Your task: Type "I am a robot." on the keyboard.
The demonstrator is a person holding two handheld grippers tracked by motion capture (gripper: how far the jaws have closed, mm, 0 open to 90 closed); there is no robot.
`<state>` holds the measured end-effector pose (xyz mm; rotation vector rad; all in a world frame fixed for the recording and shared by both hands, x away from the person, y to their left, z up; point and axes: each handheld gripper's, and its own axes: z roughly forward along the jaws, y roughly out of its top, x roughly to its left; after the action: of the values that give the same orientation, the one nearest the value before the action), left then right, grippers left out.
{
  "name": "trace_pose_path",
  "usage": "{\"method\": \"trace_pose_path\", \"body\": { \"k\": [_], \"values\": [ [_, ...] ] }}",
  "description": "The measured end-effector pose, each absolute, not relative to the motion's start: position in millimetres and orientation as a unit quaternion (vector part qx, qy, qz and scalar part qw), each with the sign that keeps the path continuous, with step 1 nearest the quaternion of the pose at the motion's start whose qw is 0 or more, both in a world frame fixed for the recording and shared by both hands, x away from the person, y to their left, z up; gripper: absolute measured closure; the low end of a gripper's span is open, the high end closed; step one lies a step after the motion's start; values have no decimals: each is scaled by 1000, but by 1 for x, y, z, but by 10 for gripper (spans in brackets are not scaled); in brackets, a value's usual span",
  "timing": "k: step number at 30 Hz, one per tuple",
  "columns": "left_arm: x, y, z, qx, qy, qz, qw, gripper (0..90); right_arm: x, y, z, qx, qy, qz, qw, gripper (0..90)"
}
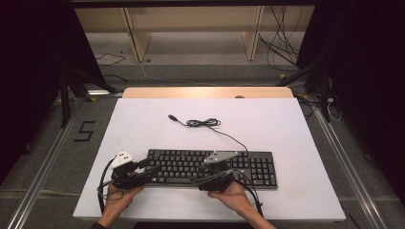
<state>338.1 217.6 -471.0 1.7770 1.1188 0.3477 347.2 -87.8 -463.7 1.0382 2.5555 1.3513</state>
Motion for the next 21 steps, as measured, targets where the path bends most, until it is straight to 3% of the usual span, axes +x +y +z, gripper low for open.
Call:
{"method": "trace_pose_path", "body": {
  "k": [15, 21],
  "values": [
    [348, 212, -480, 754, 454, 139, 455, 823, 344, -105, -453, 345, 815, 463, 47, 372],
    [352, 210, -482, 760, 452, 140, 446, 882, 342, -107, -452, 344, 815, 464, 49, 359]
  ]
}}
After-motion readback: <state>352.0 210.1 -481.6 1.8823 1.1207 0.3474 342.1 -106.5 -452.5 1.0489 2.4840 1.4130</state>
